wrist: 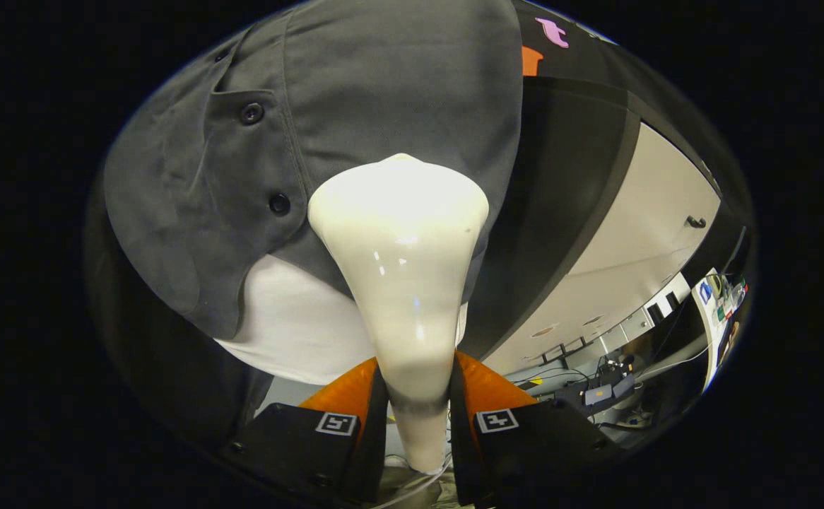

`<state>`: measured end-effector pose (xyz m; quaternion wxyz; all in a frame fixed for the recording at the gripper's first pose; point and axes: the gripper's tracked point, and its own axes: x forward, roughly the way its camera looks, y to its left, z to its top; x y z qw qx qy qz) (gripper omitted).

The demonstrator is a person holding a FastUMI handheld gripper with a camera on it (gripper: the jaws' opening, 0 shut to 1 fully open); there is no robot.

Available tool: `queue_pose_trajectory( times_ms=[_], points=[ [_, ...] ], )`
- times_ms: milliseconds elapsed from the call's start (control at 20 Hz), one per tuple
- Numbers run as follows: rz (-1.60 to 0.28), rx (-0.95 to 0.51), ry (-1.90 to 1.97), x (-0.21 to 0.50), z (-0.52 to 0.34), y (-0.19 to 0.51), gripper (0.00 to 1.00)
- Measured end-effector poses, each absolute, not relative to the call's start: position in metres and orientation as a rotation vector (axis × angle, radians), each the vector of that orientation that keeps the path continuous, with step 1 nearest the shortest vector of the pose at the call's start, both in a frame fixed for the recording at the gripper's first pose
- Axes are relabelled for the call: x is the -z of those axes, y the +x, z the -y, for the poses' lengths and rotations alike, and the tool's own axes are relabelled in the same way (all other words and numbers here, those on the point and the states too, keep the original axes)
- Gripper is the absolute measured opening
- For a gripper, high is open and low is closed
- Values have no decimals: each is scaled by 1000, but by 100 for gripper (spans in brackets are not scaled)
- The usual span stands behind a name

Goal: Iron the clothes twice with a garment steamer, once on the left side and once on the right side.

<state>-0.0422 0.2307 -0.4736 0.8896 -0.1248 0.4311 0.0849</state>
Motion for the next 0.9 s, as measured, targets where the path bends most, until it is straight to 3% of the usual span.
queue_pose_trajectory(
  times_ms=[400,900],
  points=[
    [-923,-219,-226,467,-226,-57,47],
    [-737,-306,-152,305,-220,-74,47]
  ],
)
